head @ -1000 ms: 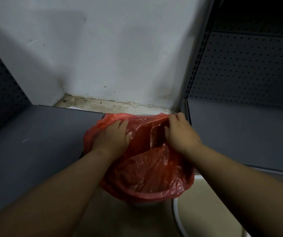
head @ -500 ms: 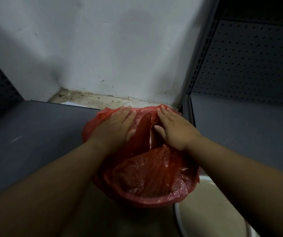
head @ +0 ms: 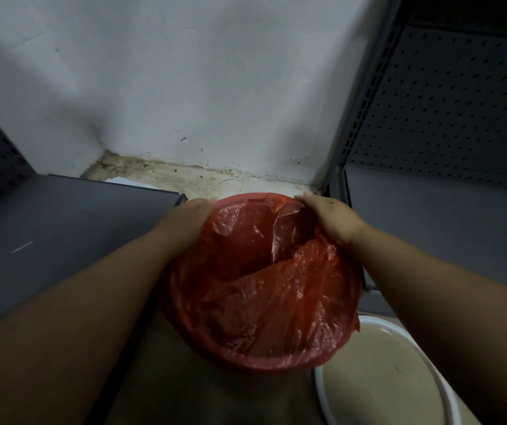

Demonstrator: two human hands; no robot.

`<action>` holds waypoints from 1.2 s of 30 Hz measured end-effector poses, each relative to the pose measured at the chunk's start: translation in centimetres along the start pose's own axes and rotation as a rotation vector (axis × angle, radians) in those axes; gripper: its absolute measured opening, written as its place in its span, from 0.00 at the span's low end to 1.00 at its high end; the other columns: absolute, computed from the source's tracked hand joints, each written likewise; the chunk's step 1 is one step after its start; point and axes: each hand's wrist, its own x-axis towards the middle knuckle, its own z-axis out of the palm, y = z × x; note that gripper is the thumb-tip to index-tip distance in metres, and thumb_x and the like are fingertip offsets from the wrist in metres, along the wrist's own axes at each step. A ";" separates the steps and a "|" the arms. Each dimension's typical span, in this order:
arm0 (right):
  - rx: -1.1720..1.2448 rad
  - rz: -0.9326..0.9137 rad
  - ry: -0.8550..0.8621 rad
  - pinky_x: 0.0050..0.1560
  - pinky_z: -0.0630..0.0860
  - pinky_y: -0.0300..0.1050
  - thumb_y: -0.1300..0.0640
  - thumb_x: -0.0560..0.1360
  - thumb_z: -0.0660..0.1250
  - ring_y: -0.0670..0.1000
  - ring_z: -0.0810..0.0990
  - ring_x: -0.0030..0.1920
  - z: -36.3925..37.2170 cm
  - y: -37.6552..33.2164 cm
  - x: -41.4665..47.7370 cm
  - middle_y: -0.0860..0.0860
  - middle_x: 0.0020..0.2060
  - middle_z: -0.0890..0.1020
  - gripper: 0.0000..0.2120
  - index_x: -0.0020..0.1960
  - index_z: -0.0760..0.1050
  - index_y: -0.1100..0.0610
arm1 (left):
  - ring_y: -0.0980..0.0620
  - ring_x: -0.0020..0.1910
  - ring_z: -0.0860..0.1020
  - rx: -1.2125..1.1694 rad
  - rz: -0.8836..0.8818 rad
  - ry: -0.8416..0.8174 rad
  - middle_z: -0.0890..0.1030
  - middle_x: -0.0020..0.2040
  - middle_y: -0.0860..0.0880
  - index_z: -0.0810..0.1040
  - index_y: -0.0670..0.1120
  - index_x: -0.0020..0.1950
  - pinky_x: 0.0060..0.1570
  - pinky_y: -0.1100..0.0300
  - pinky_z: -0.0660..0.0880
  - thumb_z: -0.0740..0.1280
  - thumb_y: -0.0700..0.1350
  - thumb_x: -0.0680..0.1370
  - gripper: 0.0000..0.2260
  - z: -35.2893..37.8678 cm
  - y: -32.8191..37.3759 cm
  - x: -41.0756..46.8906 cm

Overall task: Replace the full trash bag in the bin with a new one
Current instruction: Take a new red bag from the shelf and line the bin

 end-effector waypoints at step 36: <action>-0.151 -0.308 0.235 0.73 0.42 0.39 0.22 0.65 0.35 0.38 0.38 0.74 5.3 8.0 -13.6 0.36 0.72 0.38 0.36 0.67 0.30 0.35 | 0.52 0.76 0.48 -0.123 0.052 0.313 0.46 0.79 0.50 0.44 0.51 0.77 0.66 0.61 0.48 0.45 0.66 0.71 0.37 4.7 -2.0 -13.9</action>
